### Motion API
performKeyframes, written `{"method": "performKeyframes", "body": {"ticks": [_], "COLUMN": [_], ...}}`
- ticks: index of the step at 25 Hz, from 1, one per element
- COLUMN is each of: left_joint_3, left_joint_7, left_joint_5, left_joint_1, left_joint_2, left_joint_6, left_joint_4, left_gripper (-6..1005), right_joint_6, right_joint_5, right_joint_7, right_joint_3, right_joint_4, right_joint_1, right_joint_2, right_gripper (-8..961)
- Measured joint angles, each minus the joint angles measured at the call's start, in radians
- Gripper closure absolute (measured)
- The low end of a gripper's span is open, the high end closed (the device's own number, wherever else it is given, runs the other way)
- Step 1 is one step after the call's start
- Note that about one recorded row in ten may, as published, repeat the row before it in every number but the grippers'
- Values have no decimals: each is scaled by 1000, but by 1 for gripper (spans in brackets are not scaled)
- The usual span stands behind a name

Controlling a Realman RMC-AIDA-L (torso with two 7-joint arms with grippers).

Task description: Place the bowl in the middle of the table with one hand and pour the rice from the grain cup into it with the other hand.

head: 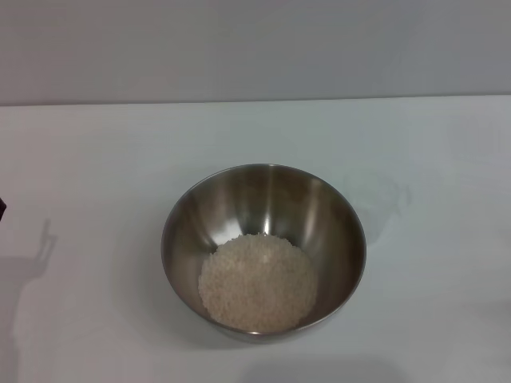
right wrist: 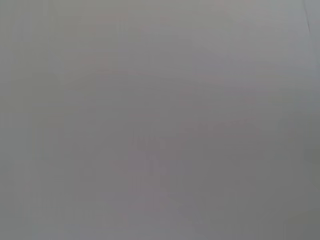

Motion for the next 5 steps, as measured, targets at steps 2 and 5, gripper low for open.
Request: {"method": "performKeyframes", "body": {"ticks": [2, 5], "left_joint_3": [0, 0], "left_joint_7": [0, 0], "left_joint_5": [0, 0], "left_joint_1": [2, 2], "left_joint_2": [0, 0], "left_joint_6": [0, 0], "left_joint_4": [0, 2], "left_gripper": [170, 170], "right_joint_6": [-3, -7], "right_joint_5": [-1, -4], "right_joint_7": [0, 0], "right_joint_3": [-1, -2], "right_joint_4": [0, 0], "right_joint_1": [-1, -2], "right_joint_2": [1, 1], "right_gripper": [171, 171]}}
